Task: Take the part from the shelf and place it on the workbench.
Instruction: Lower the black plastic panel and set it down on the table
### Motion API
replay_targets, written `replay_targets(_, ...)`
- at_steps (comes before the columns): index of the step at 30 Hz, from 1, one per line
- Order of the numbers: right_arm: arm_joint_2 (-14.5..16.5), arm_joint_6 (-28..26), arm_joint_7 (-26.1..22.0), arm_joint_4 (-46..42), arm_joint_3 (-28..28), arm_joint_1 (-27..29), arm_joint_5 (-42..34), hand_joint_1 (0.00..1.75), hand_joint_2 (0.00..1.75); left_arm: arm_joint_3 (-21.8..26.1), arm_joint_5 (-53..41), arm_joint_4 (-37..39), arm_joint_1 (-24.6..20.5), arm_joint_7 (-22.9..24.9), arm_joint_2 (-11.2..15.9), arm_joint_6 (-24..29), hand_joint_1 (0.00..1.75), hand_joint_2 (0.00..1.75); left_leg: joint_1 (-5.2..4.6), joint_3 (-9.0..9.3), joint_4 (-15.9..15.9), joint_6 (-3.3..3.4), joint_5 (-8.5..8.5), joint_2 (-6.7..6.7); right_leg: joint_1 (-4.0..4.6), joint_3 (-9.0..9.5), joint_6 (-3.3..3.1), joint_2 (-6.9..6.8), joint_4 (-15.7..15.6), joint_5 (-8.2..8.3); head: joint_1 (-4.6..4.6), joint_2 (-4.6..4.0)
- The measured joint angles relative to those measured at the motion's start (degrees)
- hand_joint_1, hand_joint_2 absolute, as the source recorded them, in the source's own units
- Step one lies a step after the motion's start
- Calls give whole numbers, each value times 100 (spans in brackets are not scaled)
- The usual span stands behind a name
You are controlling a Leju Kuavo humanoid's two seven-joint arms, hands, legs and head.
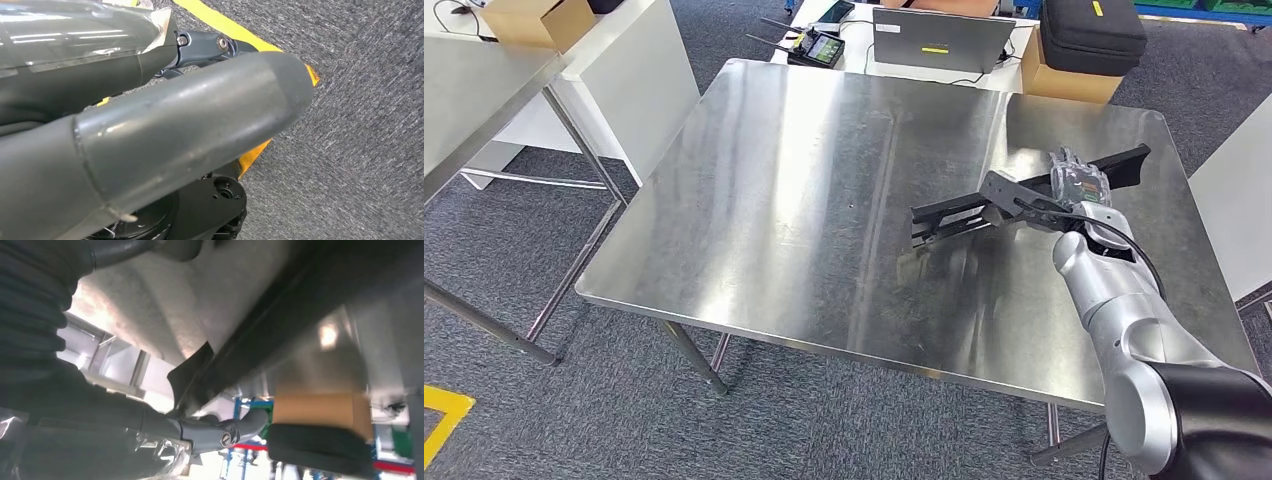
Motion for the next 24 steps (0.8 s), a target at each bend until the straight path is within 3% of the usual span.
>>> replay_targets(6,-26,195,-326,118,-128,-58,-327,0,175,61,0,0,0,-21,8,-5,0,0,0,6,0,2,-1,2,0,7,0,1,-3,0,2,0)
replay_targets(11,-41,664,-604,213,-184,-174,-422,0,175,74,21,0,0,-29,15,-9,0,0,1,33,-1,6,-8,19,0,29,2,20,-13,2,2,0)
replay_targets(24,-23,580,-796,257,-184,-179,-479,0,175,170,50,1,0,-37,17,-7,0,0,1,59,-1,9,-10,37,1,50,9,41,-17,9,1,0)
